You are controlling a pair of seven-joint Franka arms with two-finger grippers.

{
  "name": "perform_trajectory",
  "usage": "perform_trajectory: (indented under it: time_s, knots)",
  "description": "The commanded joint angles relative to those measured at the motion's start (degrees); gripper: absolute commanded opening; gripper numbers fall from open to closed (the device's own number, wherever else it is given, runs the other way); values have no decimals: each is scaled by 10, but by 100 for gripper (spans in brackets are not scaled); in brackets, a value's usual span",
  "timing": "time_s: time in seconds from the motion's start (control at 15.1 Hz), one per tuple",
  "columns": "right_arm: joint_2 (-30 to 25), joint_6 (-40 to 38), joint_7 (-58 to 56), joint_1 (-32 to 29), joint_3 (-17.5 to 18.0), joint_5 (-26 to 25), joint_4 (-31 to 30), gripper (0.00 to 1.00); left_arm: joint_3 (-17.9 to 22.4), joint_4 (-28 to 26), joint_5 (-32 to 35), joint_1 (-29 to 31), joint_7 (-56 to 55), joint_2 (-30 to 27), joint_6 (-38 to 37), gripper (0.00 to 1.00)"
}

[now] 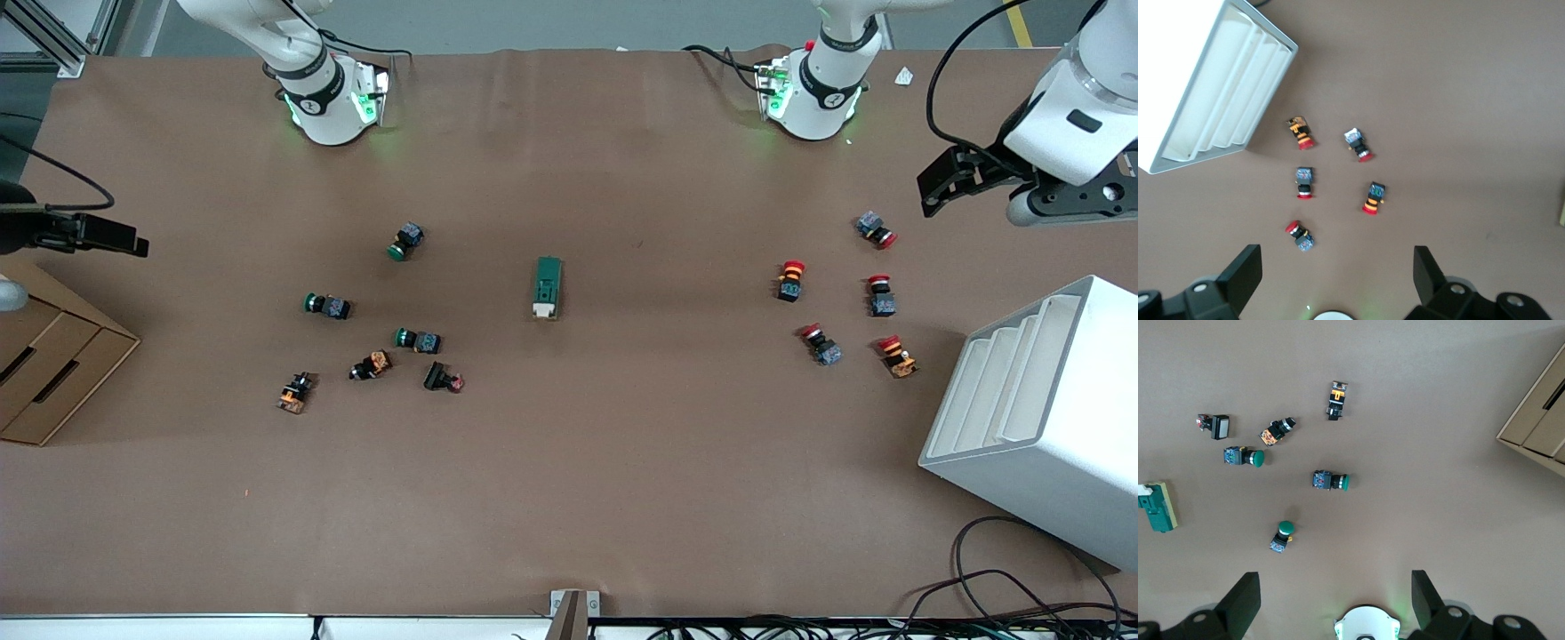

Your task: Close load switch with both arms

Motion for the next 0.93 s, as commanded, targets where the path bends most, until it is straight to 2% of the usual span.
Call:
perform_trajectory:
  time_s: [0.0,0.27,0.66,0.86]
  knots:
    - [-77,48,12,-59,89,-37,-94,100,27,-23,-24,-2,29,-11,-2,100]
    - [-83,53,11,-59,92,-40,-95,100,49,-42,-37,0,53,-21,-1,100]
    - [-102,33,12,-51,89,-39,-102,100,48,-51,-40,32,76,-23,12,100]
    - [-121,32,12,-40,86,-39,-117,100,15,-54,-39,60,76,-25,16,100]
